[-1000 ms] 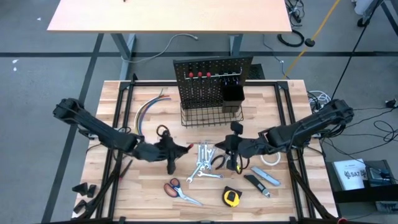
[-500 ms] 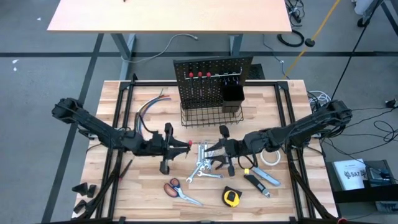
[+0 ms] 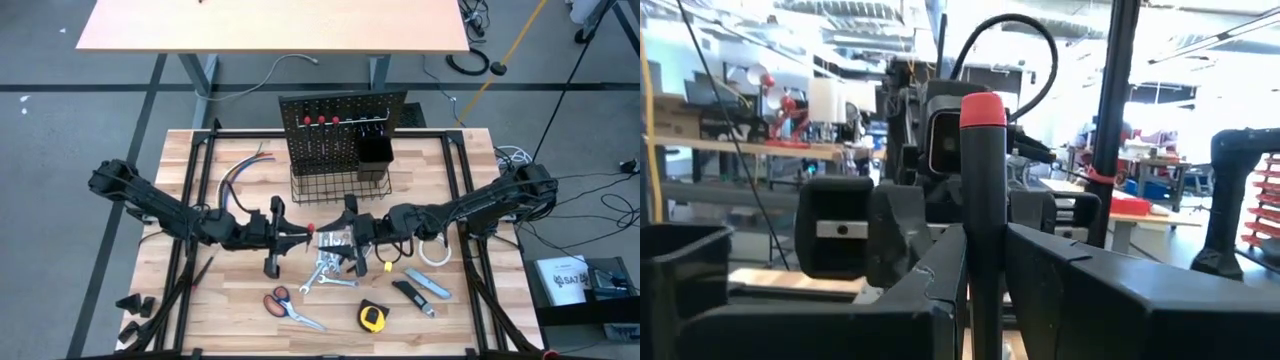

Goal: Hang tools onto peg board
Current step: Hang the nut driver on the pegboard

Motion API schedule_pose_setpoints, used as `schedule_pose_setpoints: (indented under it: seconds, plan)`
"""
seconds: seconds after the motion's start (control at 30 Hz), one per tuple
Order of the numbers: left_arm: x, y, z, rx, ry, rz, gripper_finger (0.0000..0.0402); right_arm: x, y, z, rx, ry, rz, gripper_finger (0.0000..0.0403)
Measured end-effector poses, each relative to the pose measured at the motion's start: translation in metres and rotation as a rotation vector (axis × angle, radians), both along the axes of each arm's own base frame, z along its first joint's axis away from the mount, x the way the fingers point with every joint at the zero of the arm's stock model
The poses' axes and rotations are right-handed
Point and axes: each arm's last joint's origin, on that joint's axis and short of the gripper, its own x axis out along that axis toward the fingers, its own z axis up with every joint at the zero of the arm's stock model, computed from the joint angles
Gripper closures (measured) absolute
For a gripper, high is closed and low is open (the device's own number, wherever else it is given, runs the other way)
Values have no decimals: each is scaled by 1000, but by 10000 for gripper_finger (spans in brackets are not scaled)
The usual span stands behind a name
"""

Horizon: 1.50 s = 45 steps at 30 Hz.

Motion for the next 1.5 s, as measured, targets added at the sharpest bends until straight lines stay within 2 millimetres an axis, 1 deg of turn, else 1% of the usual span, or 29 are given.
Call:
schedule_pose_setpoints:
  seconds: [0.2, 0.37, 0.63, 0.77, 0.93, 1.13, 1.2, 1.3, 1.5]
  plan:
    - [2, 7, 2, -3, -21, 16, 346, 1, -3, 3, 17, -13, 5, 231]
    - [3, 13, 4, -13, -47, 31, 346, 6, -7, 0, 22, -32, -16, 234]
    - [3, 12, 6, -11, -72, 0, 346, 8, -15, 1, 40, -36, -42, 234]
    - [7, 11, 3, -17, -91, 2, 346, 9, -16, -1, 54, -33, -40, 234]
    - [16, 14, -7, -13, -83, 19, 346, 10, -16, -2, 54, -23, -40, 234]
    - [16, 15, -6, -16, -96, 24, 346, 10, -16, -5, 48, 4, -44, 236]
    - [16, 15, -6, -17, -96, 24, 346, 10, -17, -5, 48, 6, -51, 244]
    - [17, 15, -7, -15, -91, 24, 346, 10, -18, -5, 49, 0, -53, 268]
    - [17, 15, -9, -9, -69, 29, 346, 10, -17, -4, 43, -3, -54, 338]
